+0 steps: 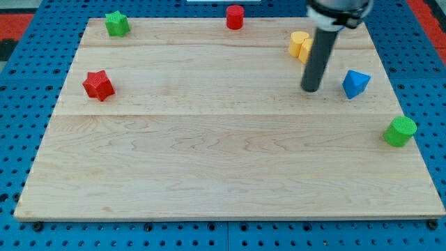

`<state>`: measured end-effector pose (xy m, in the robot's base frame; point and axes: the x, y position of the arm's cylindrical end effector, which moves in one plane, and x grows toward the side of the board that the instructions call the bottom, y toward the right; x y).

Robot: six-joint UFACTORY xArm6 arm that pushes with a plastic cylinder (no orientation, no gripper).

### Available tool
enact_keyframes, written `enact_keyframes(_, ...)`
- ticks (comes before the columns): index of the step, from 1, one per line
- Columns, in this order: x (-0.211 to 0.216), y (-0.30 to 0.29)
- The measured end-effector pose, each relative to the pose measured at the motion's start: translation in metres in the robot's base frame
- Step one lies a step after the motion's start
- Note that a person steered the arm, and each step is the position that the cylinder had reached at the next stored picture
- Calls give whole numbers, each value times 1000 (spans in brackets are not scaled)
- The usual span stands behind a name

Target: Move the green circle to the bottom left corner of the board

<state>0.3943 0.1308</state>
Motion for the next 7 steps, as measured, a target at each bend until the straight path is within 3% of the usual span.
enact_keyframes(1,52,-8)
enact_keyframes(2,68,29)
enact_keyframes(4,25,79)
enact_keyframes(6,47,211)
enact_keyframes(7,51,214)
